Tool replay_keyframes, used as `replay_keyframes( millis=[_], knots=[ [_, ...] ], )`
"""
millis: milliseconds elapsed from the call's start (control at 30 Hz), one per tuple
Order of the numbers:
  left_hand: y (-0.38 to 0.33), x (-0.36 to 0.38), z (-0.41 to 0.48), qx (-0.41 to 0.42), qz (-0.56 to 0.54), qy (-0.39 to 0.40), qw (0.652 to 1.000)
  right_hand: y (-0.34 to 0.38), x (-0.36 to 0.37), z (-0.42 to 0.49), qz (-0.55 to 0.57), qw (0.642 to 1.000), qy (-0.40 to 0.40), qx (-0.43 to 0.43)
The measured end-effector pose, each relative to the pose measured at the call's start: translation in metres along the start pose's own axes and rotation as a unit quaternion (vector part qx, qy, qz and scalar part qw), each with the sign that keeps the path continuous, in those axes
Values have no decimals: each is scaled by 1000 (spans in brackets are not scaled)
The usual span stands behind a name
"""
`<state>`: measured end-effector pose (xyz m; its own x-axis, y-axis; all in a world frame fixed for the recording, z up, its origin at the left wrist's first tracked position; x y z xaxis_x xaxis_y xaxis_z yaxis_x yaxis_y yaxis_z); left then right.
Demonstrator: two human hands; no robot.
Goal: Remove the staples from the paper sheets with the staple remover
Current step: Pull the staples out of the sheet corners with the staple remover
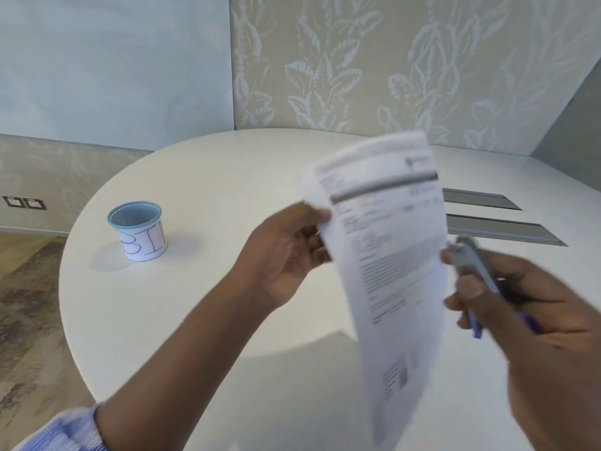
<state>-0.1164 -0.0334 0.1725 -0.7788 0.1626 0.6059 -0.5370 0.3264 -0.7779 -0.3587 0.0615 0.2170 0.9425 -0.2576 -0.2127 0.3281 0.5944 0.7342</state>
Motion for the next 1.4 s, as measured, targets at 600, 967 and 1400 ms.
replay_keyframes(
  millis=[600,967,1400],
  knots=[
    [119,-182,-22,-96,144,-341,924,-153,153,-94,-18,985,112,127],
    [121,-182,-24,-100,71,-312,942,-135,170,-76,-55,987,144,55],
    [122,-176,-30,-58,69,-265,960,-127,195,-63,-42,994,94,-44]
  ],
)
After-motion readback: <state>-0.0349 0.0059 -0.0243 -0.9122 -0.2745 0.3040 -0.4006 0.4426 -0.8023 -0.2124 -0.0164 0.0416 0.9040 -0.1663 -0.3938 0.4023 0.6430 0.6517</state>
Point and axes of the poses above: each hand's wrist, its own z-axis towards the middle knuckle, its own x-axis out of the palm, y = z × x, the point moved 10 cm from there along z, towards the middle knuckle, and after that the axes turned 14 degrees about -x, right-handed, at the moved point
